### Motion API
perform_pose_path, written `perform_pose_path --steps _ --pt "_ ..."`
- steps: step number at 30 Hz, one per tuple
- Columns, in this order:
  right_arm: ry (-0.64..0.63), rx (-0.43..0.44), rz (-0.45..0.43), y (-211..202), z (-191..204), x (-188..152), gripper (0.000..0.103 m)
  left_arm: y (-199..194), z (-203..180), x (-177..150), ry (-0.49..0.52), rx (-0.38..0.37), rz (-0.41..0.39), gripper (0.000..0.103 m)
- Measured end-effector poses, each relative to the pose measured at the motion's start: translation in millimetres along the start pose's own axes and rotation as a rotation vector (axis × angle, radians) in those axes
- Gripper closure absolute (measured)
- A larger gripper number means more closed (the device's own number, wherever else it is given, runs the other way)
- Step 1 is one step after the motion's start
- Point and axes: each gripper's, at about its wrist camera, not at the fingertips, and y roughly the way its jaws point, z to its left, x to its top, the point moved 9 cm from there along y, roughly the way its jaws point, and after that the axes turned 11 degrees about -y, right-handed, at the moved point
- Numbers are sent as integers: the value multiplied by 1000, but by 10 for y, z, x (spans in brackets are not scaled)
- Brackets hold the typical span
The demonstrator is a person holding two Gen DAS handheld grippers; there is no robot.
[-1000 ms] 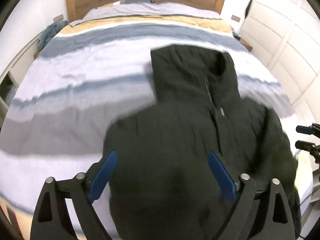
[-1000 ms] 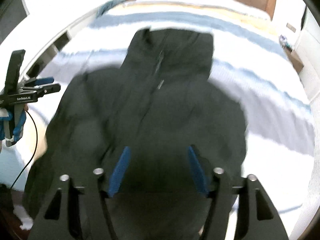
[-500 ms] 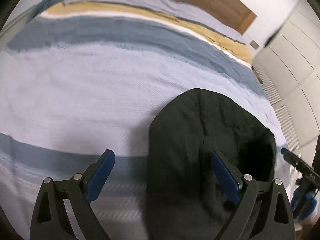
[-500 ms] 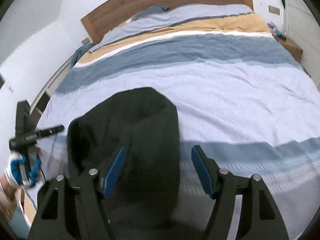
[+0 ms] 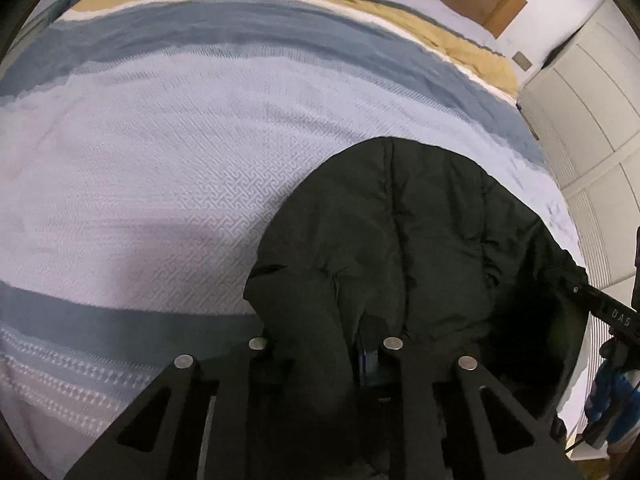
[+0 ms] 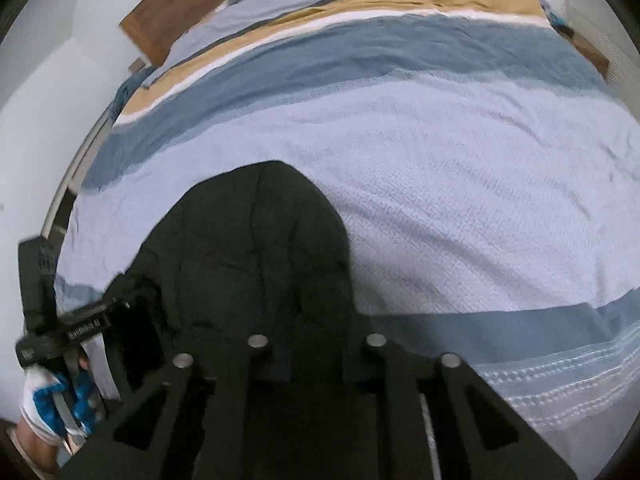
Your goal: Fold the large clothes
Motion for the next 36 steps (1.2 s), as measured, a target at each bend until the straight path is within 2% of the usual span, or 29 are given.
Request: perform_pose_path --steps 3,7,11,14,17,21,26,31,34,36 --pt "-44 0 13 -256 101 -94 91 -283 -56 -120 12 -15 -25 83" --pt "-62 10 20 -657 195 -286 91 -734 -138 -466 39 -31 -45 83" --pt "-74 23 20 -1094 335 -601 91 -1105 -122 -880 47 -41 -52 84" --pt "-61 56 -16 -1391 420 -856 91 -1332 -63 -1175 45 -59 -73 84" --pt "-33 88 -49 -1584 488 -1188 92 -1406 107 -1534 30 -59 -63 86" --pt "19 109 -59 -1593 454 -1622 92 -1279 343 -1942 5 -38 -31 88" --pt "65 108 -47 -1340 338 -2147 92 -1093 569 -2338 -27 -42 -21 89" --pt "112 109 -41 -1118 214 -2595 92 -1044 556 -2567 70 -3 -47 89" --pt "117 107 -52 -1089 190 -2660 92 -1048 517 -2609 125 36 -58 89" --pt "106 100 -55 -1103 203 -2657 91 -1081 488 -2611 129 42 -58 83"
